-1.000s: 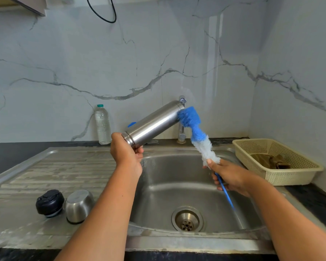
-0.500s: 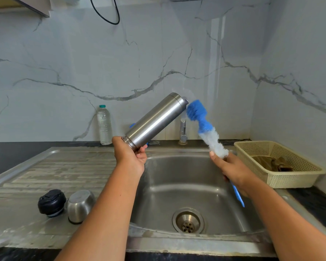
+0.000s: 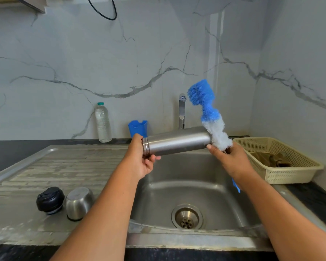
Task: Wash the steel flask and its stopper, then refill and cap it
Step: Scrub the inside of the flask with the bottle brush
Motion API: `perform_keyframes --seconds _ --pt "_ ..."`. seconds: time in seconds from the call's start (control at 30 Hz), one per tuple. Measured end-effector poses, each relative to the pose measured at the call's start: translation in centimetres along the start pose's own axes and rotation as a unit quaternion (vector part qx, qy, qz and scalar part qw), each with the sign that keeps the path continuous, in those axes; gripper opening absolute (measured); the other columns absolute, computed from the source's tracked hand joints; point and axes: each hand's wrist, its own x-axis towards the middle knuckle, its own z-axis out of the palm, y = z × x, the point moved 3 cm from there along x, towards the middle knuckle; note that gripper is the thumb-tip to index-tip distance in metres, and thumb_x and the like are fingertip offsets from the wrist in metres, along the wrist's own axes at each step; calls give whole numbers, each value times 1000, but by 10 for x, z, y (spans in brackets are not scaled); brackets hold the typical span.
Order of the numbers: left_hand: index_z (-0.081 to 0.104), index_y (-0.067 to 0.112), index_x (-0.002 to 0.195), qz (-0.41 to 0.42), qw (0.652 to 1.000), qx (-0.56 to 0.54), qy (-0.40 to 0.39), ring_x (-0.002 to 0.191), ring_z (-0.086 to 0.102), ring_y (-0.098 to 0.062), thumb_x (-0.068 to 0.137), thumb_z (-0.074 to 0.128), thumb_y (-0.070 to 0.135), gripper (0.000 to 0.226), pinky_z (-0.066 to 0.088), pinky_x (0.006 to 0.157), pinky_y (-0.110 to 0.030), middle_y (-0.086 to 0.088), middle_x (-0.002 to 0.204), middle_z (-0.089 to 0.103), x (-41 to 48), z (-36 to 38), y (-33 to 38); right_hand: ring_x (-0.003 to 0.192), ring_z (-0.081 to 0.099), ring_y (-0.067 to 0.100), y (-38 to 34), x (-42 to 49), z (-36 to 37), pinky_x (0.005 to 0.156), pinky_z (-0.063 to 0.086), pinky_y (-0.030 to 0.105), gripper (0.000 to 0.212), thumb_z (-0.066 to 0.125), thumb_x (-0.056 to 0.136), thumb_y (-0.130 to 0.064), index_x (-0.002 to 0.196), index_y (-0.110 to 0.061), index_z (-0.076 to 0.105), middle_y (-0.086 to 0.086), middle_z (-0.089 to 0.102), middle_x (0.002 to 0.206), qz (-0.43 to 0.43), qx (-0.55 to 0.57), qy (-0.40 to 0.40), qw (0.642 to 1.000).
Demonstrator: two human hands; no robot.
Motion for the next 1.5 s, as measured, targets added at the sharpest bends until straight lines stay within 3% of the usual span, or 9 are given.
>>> perform_keyframes --seconds 0.17,0.33,0.63,0.8,1.0,1.1,1.2,1.33,1.5 --pt "66 9 108 -1 999 40 -27 41 57 -16 97 51 53 48 36 33 -15 -20 75 73 -3 3 -3 107 65 9 2 2 -9 85 47 27 46 79 88 -35 130 -20 66 -6 73 113 7 -5 18 1000" --pt "63 11 103 33 998 48 -2 48 58 -17 98 57 54 44 36 32 -16 -12 75 64 -3 3 -1 109 65 12 3 2 -7 88 47 29 50 79 88 -37 132 -20 65 -5 73 115 8 -17 11 1000" --pt "64 10 111 77 992 103 -7 40 57 -11 100 50 57 50 42 38 -16 -25 89 73 -3 4 -1 111 64 16 1 3 -10 99 48 35 48 77 89 -41 130 -19 65 -4 72 114 16 -23 24 999" --pt "64 8 121 102 993 65 12 40 56 -11 98 50 49 48 42 35 -17 -22 92 69 -1 5 -1 110 62 14 -2 1 -5 92 44 31 49 75 91 -41 133 -21 63 -6 70 115 19 -40 14 999" --pt "64 11 122 151 987 12 62 43 57 -12 96 48 45 46 42 37 -19 -14 91 69 0 0 5 104 64 9 -2 -4 4 88 50 32 42 71 90 -53 122 -28 63 -10 70 111 12 -98 -37 994" --pt "64 13 120 173 980 -34 88 50 61 -14 97 47 42 42 44 39 -20 -13 95 70 -4 -2 7 92 63 10 -6 -8 13 81 48 30 35 57 94 -62 108 -30 64 -10 68 96 25 -82 -61 994" --pt "63 13 118 202 971 -66 112 60 64 -18 97 47 41 38 47 41 -22 -20 114 72 -6 -3 10 73 56 8 -5 -14 26 75 43 29 41 40 99 -67 103 -36 67 -11 61 75 33 -76 -109 991" --pt "62 16 111 239 958 -81 134 64 65 -20 97 47 40 31 50 45 -24 -21 116 71 -11 -3 10 62 49 5 -4 -22 44 68 41 30 36 42 102 -60 102 -36 69 -14 55 65 30 -77 -181 980" --pt "63 17 106 255 948 -99 160 76 67 -25 95 49 39 29 49 45 -23 -14 110 72 -13 -4 10 61 43 13 -11 -34 61 59 41 31 31 51 104 -47 93 -23 66 3 49 72 82 -12 -245 966"
